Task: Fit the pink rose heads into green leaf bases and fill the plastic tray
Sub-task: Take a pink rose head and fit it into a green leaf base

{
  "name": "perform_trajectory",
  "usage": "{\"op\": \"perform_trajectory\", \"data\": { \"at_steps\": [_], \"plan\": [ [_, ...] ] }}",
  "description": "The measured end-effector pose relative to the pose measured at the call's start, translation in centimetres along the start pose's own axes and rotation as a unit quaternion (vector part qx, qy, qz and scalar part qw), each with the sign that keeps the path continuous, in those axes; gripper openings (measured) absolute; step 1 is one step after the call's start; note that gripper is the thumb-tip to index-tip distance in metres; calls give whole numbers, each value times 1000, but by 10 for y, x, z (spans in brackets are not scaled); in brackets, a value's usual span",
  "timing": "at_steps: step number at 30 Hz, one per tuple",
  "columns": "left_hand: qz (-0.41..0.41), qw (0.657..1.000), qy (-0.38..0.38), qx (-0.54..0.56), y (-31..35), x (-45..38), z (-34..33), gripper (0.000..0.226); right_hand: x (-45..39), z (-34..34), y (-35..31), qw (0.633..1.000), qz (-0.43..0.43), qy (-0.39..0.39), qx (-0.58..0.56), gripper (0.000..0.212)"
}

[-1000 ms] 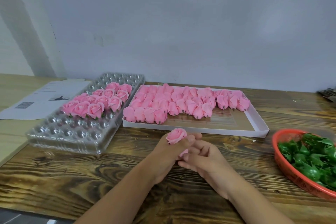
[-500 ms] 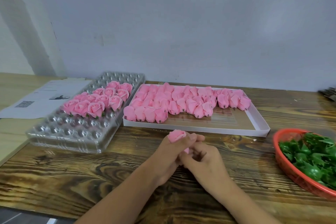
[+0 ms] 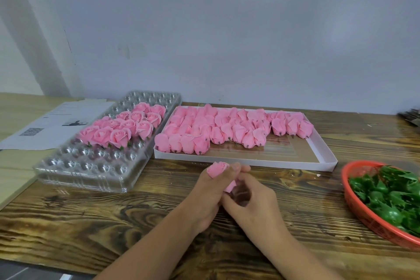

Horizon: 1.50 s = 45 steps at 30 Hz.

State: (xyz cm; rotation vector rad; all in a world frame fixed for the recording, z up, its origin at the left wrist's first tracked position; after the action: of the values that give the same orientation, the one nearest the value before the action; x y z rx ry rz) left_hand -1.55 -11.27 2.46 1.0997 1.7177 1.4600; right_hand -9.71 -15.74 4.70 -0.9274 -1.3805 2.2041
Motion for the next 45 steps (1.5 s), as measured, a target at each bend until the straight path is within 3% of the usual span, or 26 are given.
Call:
{"op": "perform_trajectory", "data": {
  "at_steps": [5,8,11,16,19,24,30,37,40,45],
  "plan": [
    [16,999,-27,8,-3,-1,-6,49,1,3,-4,999,27,13,-19,10],
    [14,998,-55,14,-3,-1,-8,60,-2,0,3,995,-10,-22,-94,23],
    [6,998,-68,-6,0,-1,-7,62,-4,-6,0,988,-26,-75,-135,18],
    [-4,998,-50,-34,0,-2,-1,66,2,-23,19,943,-166,-132,-256,16],
    [-2,999,-36,-16,-2,-2,0,64,3,-23,25,914,-197,-99,-339,14],
    [-11,1000,-21,16,-3,-4,1,61,-1,-9,17,945,-133,-20,-299,35],
    [-23,999,-34,30,-5,-7,-3,59,-4,2,13,954,-74,36,-289,24],
    [-67,990,-63,-103,14,-3,1,50,-5,-1,22,897,-160,-17,-412,24],
    [-108,978,-57,-171,21,1,7,33,-5,-4,28,877,-200,-36,-434,23],
    [-156,963,-30,-218,29,4,12,25,-6,-6,36,874,-239,-48,-420,22]
  ]
}}
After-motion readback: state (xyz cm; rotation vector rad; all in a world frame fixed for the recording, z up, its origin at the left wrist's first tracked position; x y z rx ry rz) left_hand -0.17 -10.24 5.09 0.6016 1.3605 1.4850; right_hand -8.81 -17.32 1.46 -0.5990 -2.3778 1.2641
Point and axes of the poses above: each hand's wrist, its own x-axis away from the middle knuckle, its own z-axis out of the back of the hand, y = z × x, the point moved 10 cm from there along -x, towards the middle knuckle, and after that the axes turned 10 degrees about -x, right-handed, at the moved point
